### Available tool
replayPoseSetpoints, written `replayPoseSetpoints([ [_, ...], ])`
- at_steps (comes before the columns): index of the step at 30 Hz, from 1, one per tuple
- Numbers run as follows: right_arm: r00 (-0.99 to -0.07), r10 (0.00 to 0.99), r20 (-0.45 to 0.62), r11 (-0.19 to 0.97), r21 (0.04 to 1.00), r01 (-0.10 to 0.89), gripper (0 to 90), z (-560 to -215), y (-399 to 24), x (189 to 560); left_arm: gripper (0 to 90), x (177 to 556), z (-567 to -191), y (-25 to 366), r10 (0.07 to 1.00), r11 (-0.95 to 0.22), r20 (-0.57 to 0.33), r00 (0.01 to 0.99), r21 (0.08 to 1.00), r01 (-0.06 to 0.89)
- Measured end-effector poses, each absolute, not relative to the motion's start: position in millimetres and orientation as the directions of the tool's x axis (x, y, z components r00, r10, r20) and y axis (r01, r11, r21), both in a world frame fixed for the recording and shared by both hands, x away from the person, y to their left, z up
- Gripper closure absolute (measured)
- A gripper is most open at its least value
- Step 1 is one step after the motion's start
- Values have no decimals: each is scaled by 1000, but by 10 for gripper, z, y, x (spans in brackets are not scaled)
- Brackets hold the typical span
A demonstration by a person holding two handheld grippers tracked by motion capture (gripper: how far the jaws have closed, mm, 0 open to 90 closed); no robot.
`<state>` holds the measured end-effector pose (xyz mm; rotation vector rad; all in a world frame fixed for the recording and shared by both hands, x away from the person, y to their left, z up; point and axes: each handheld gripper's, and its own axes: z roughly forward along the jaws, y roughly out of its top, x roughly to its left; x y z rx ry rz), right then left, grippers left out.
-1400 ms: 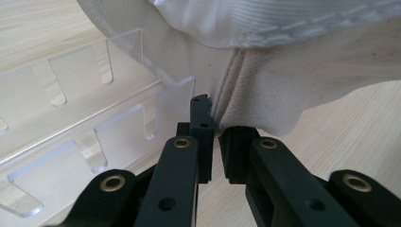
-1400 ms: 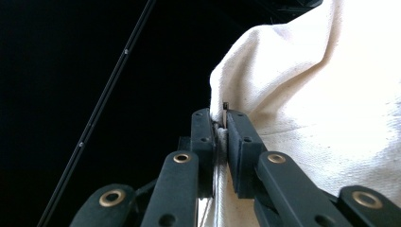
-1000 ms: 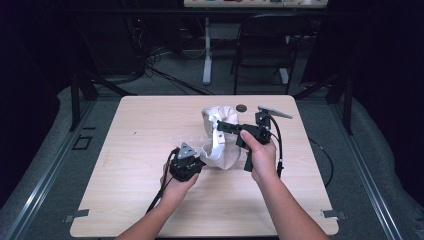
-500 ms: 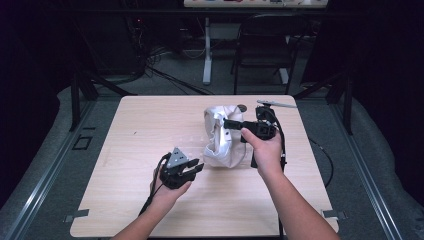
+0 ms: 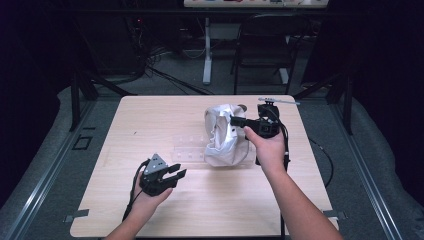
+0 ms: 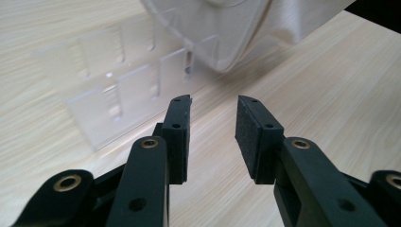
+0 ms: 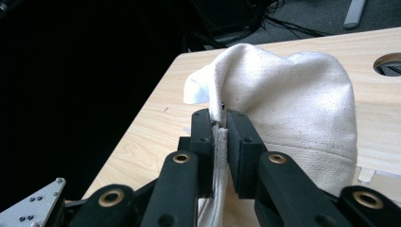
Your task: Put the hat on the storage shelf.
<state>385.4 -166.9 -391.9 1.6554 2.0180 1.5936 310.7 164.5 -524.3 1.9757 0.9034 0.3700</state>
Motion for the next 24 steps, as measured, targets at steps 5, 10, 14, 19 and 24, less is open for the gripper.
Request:
replayPoseSetpoints([
  [5, -412, 749, 519, -141, 733, 665, 799, -3922, -1710, 3829, 626, 3115, -5265, 1853, 748, -289, -104, 655, 838, 463],
  [10, -420, 730, 538, -164, 736, 657, 780, -3894, -1765, 3797, 588, 3141, -5302, 2007, 769, -265, -105, 630, 845, 465],
  [14, -421, 736, 531, -165, 743, 648, 766, -3873, -1808, 3773, 559, 3172, -5334, 2091, 787, -257, -99, 609, 844, 470],
  [19, -415, 739, 530, -175, 747, 641, 745, -3863, -1879, 3751, 531, 3213, -5371, 2150, 805, -252, -92, 586, 841, 479],
  [24, -409, 746, 526, -181, 751, 635, 716, -3876, -1970, 3724, 494, 3249, -5418, 2196, 830, -234, -97, 550, 833, 501],
])
